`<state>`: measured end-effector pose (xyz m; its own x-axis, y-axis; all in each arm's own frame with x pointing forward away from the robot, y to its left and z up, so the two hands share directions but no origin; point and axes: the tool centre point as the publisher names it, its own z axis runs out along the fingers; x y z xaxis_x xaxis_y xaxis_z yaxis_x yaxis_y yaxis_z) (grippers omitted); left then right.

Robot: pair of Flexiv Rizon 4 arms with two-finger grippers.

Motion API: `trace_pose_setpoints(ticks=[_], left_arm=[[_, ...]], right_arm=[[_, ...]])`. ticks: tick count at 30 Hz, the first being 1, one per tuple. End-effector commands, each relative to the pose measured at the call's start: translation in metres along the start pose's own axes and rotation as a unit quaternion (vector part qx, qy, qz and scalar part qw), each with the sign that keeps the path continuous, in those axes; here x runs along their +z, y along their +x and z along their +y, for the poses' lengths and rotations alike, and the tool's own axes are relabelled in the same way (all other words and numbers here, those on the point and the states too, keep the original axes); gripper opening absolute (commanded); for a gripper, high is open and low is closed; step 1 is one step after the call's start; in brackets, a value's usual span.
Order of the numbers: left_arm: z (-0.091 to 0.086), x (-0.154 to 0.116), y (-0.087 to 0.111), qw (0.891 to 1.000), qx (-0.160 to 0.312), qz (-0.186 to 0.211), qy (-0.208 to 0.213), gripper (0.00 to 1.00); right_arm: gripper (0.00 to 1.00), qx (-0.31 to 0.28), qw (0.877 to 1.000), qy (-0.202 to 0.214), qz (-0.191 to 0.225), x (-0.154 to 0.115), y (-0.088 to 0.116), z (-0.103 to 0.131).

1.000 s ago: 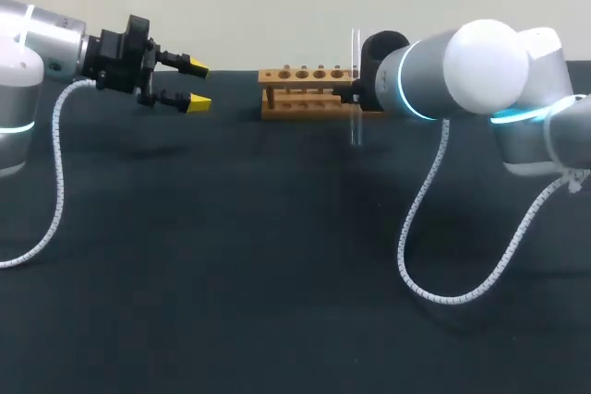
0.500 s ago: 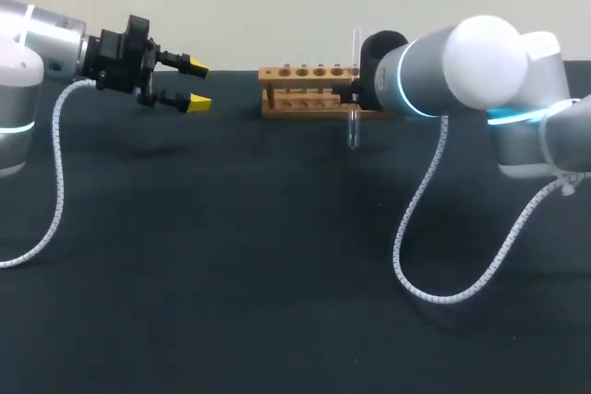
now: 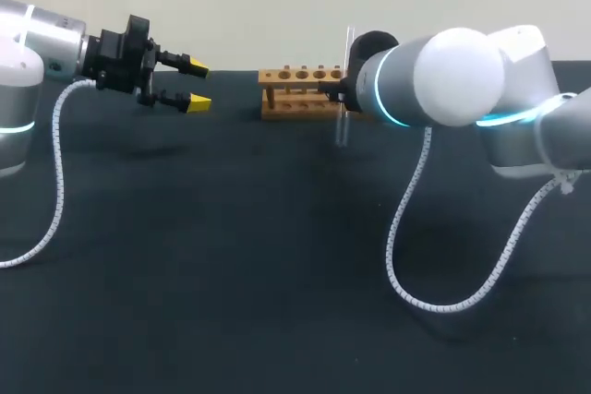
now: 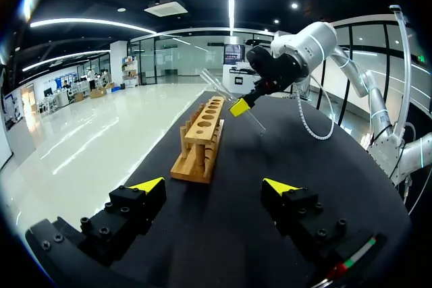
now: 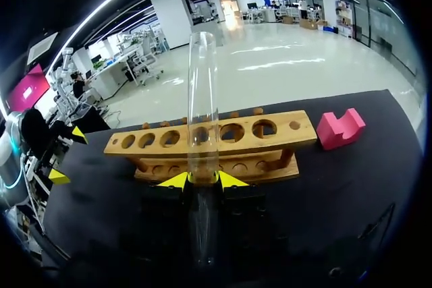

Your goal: Grasp the test tube, adjust it, and insert it.

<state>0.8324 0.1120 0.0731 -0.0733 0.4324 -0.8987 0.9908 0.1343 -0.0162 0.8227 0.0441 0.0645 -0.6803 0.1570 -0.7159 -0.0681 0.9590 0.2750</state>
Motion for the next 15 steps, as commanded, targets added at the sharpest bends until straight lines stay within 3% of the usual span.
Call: trace_pose_setpoints(ticks=[1, 15], left_arm=[[0.001, 0.0, 0.001, 1.0, 0.002, -0.001, 0.0, 1.0], [0.001, 0.0, 0.001, 1.0, 0.002, -0.001, 0.0, 1.0]], right_arm=[[0.0, 0.002, 0.999, 0.015, -0.045, -0.019, -0.001, 0.001], [0.0, 0.007, 0.981, 0.046, -0.189, -0.042, -0.052, -0.001]])
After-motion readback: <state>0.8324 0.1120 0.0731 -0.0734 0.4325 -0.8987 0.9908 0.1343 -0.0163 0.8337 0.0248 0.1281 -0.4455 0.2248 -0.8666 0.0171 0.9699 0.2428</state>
